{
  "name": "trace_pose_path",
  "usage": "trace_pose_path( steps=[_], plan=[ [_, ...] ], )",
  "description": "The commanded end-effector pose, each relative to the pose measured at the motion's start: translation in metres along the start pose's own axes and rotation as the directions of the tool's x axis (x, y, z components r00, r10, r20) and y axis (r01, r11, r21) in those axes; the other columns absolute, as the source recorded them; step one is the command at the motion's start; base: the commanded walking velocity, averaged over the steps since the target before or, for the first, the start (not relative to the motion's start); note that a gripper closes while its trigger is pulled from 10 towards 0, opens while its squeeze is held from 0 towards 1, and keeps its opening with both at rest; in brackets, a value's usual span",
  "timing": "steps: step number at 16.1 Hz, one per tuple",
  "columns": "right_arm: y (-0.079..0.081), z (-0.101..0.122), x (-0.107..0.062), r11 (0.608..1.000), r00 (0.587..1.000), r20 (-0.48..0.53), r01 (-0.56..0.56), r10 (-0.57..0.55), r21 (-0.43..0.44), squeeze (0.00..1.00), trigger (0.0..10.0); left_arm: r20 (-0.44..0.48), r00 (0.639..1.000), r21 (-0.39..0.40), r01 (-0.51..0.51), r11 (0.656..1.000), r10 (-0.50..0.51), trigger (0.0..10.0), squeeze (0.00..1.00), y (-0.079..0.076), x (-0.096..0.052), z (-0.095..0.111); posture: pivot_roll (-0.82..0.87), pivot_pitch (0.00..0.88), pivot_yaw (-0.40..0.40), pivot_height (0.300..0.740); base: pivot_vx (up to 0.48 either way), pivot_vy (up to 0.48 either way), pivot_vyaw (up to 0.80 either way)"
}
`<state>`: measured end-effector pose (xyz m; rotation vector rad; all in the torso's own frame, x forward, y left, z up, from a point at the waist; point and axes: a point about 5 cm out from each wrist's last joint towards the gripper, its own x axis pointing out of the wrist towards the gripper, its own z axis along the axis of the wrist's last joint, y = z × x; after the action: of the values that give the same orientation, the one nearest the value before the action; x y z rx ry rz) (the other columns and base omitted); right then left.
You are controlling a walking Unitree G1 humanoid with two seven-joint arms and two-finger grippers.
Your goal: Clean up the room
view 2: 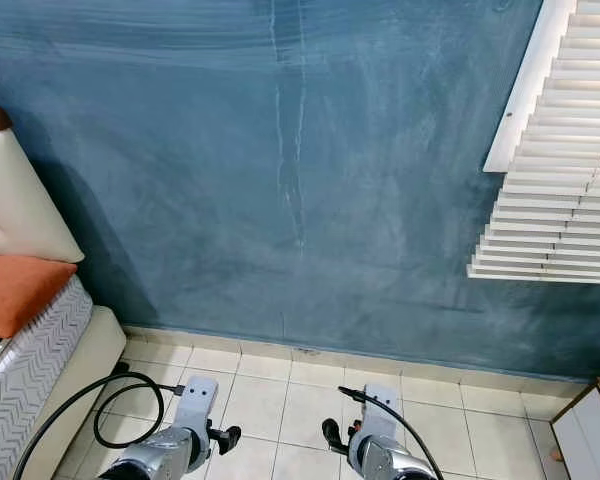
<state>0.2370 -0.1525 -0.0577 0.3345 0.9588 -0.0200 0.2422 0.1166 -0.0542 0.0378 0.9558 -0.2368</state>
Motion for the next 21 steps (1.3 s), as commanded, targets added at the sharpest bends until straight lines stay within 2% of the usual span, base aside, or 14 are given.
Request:
trace_pose_path(
  steps=[1,5,7,8,21],
  plan=[
    [0.002,0.0,0.0,1.0,1.0,-0.006,-0.003,0.003,-0.001,0.0,10.0,-0.008,1.0,-0.005,-0.009,1.0,0.009,10.0,0.0,0.002,0.0,-0.002,-0.12,0.0,0.048,0.74,0.0,0.0,0.0],
    [0.002,0.0,0.0,1.0,1.0,-0.006,-0.003,0.003,-0.001,0.0,10.0,-0.008,1.0,-0.005,-0.009,1.0,0.009,10.0,0.0,0.002,0.0,-0.002,-0.12,0.0,0.048,0.74,0.0,0.0,0.0],
    [-0.018,-0.041,-0.005,0.981,0.989,-0.123,0.065,-0.088,-0.18,0.0,10.0,-0.084,0.986,0.033,-0.143,0.989,0.146,10.0,0.0,0.034,-0.008,-0.039,-0.1,0.0,0.045,0.74,0.0,0.0,0.0],
    [-0.02,-0.044,-0.005,0.977,0.987,-0.131,0.068,-0.096,-0.204,0.0,10.0,-0.09,0.983,0.04,-0.155,0.987,0.159,10.0,0.0,0.037,-0.009,-0.042,-0.1,0.0,0.046,0.74,0.0,0.0,0.0],
    [-0.018,-0.039,-0.004,0.966,0.989,-0.119,0.052,-0.084,-0.253,0.0,10.0,-0.088,0.983,0.045,-0.16,0.986,0.163,10.0,0.0,0.036,-0.009,-0.042,-0.11,0.0,0.044,0.74,0.0,0.0,0.0]
  ],
)
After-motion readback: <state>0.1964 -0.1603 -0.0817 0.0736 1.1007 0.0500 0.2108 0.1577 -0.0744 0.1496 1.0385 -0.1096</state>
